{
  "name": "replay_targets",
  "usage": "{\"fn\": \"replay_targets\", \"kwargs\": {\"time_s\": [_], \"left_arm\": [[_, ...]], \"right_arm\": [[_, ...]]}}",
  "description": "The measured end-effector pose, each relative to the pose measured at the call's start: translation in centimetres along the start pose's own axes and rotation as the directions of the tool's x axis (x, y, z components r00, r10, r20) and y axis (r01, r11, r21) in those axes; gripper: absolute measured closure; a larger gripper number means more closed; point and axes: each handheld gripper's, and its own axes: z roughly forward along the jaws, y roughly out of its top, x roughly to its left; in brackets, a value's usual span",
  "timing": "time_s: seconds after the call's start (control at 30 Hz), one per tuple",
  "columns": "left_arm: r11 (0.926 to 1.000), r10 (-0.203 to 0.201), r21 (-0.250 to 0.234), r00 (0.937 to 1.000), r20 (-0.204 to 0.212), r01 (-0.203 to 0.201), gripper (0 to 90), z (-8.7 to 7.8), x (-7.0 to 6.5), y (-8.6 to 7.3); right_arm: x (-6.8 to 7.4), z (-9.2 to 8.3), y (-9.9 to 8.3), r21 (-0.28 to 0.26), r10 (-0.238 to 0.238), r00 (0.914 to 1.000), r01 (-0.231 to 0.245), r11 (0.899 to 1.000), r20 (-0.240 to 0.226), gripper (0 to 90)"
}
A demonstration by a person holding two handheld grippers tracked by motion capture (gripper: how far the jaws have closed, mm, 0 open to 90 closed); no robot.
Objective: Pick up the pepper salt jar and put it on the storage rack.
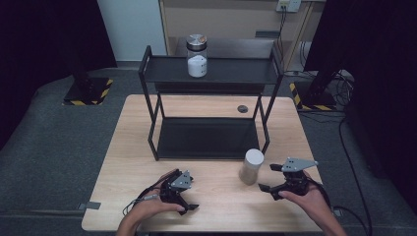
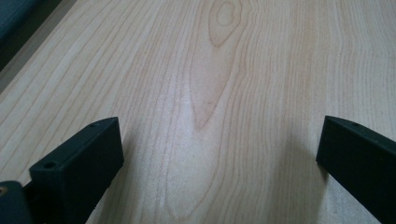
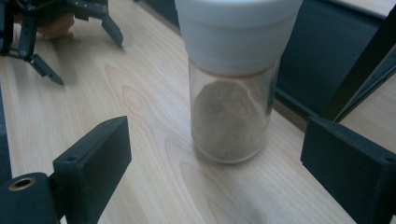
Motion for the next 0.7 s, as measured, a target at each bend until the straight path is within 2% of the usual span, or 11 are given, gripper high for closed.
{"fn": "replay_targets", "kwargs": {"time_s": [0.23, 0.5, 0.7], "left_arm": [[1.0, -0.001, 0.0, 1.0, -0.001, 0.001, 0.0, 0.0, 0.0, 0.0], [1.0, -0.001, 0.0, 1.0, -0.001, 0.001, 0.0, 0.0, 0.0, 0.0], [1.0, -0.001, 0.0, 1.0, -0.001, 0.001, 0.0, 0.0, 0.0, 0.0]], "right_arm": [[-0.5, 0.7, 0.3, -0.04, 0.021, 0.9997, -0.022, 0.999, -0.009, 10.7], [-0.7, 2.5, 1.5, -0.058, 0.023, 0.9997, -0.023, 0.998, -0.006, 13.9], [-0.5, 3.6, 1.9, -0.051, 0.016, 0.9999, -0.016, 0.999, 0.005, 17.0]]}}
